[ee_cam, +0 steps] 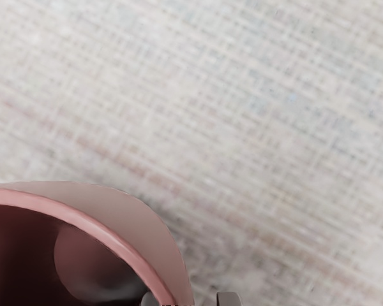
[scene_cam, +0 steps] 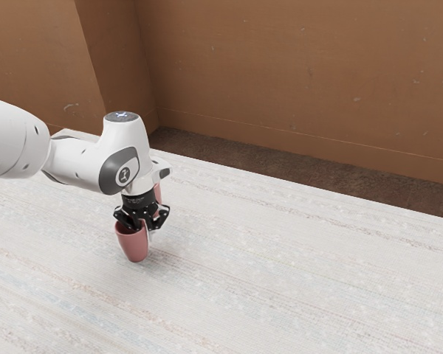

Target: Place the right cup onto the left cup

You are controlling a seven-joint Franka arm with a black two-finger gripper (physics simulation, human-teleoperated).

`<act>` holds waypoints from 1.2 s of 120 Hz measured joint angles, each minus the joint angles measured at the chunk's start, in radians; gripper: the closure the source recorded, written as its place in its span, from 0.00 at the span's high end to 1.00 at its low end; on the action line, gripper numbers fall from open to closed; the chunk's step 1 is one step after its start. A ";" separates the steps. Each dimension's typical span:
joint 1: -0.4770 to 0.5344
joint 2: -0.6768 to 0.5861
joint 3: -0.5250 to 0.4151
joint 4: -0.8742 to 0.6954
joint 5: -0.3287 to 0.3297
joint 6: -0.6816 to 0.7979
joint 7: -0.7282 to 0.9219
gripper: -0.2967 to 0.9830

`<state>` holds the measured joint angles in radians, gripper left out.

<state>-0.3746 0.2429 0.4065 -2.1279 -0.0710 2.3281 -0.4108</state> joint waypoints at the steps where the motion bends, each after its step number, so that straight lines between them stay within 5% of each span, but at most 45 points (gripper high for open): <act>1: 0.000 0.000 0.000 0.000 0.000 0.000 0.000 0.23; 79: -0.001 -0.035 0.002 0.027 0.045 -0.042 -0.021 0.16; 112: 0.022 -0.048 0.012 0.252 0.103 -0.163 -0.012 0.16; 144: 0.091 0.107 -0.024 0.505 0.128 -0.247 0.011 0.16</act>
<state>-0.2839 0.3502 0.3821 -1.6225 0.0568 2.0815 -0.3996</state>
